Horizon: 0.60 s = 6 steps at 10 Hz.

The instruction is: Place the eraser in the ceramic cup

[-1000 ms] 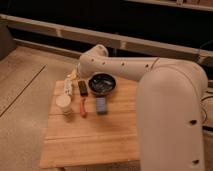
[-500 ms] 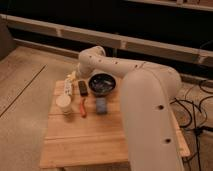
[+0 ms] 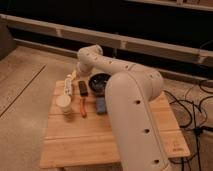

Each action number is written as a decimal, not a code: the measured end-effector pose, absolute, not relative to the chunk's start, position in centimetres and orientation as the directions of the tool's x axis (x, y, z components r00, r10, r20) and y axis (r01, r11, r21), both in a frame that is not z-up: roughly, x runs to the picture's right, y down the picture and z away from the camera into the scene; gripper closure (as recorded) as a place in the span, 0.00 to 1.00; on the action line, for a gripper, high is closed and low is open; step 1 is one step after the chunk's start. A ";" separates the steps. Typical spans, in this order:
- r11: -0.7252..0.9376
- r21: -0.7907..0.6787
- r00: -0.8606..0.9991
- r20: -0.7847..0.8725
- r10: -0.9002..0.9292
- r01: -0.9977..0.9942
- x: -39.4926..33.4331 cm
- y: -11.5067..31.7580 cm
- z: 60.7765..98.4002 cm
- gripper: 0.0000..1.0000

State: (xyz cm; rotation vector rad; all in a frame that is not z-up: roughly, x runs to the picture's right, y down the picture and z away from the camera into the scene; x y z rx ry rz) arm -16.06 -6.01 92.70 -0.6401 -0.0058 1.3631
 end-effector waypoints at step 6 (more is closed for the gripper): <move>0.120 -0.460 0.304 -0.349 0.887 -0.880 -17.9 -5.2 93.6 0.35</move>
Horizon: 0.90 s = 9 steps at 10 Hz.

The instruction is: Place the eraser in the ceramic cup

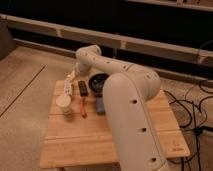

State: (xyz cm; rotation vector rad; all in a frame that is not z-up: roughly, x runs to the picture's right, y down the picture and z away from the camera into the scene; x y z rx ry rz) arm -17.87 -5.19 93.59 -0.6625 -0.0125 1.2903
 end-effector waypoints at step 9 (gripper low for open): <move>0.087 -0.394 0.297 -0.512 0.806 -0.915 -16.9 -3.2 99.8 0.35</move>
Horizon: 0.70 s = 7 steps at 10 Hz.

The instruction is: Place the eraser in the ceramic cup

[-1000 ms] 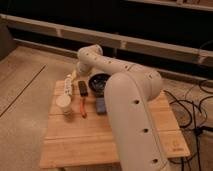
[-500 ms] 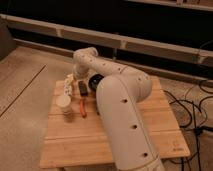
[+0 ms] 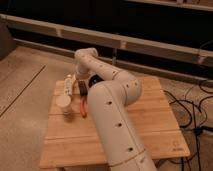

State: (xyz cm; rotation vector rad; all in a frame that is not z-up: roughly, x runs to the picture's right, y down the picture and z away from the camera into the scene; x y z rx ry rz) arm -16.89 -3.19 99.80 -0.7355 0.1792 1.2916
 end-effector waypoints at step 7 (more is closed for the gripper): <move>0.088 -0.344 0.280 -0.560 0.780 -0.935 -16.1 -3.4 101.3 0.35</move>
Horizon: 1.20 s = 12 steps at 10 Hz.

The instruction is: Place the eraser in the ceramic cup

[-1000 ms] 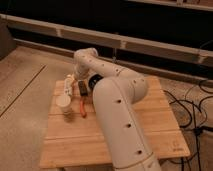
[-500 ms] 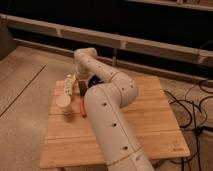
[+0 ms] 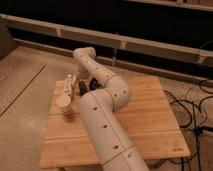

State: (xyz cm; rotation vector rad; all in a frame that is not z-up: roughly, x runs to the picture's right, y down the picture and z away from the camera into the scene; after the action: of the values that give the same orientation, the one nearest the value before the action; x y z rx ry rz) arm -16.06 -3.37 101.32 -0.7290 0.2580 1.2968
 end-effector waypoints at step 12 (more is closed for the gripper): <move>0.095 -0.315 0.278 -0.607 0.744 -0.944 -15.7 -1.9 102.0 0.52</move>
State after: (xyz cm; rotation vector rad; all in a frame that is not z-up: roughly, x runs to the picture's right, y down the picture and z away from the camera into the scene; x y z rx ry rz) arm -15.68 -1.93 101.97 -0.7423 0.3277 1.2849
